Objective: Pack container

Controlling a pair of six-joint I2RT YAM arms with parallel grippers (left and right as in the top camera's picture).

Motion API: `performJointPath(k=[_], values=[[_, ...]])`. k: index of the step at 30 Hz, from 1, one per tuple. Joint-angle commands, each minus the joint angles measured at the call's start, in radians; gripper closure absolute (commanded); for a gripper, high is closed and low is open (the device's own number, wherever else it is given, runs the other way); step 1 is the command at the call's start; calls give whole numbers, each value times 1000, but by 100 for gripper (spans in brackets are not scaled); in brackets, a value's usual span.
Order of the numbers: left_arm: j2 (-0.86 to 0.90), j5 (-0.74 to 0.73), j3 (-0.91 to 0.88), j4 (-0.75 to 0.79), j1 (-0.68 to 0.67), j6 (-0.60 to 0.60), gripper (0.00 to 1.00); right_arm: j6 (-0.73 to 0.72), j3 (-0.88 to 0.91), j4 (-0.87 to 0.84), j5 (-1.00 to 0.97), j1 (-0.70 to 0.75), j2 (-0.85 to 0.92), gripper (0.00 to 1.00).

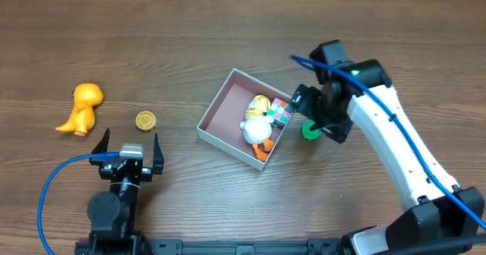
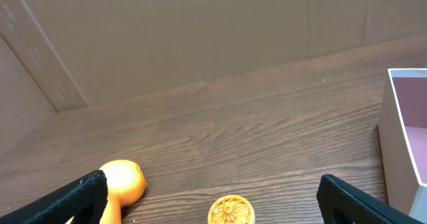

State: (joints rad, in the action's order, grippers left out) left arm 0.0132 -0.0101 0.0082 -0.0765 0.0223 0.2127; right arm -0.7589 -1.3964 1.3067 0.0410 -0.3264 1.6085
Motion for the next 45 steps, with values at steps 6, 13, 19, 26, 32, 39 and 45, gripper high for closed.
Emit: performJointPath(k=[6, 13, 19, 26, 32, 39, 45], values=[[0, 10, -4, 0, 10, -11, 0, -55, 34, -31, -55, -45, 65, 1], [0, 10, -4, 0, 10, -11, 0, -41, 35, -49, -39, -45, 153, 1], [0, 10, -4, 0, 10, -11, 0, -25, 35, -54, -40, -45, 169, 17], [0, 10, -4, 0, 10, -11, 0, -26, 35, -64, -40, -45, 169, 47], [0, 10, -4, 0, 10, -11, 0, -26, 35, -80, -40, -45, 169, 53], [0, 10, -4, 0, 10, -11, 0, -26, 35, -104, -40, -45, 169, 55], [0, 10, -4, 0, 10, -11, 0, -26, 38, -119, -40, -45, 172, 60]])
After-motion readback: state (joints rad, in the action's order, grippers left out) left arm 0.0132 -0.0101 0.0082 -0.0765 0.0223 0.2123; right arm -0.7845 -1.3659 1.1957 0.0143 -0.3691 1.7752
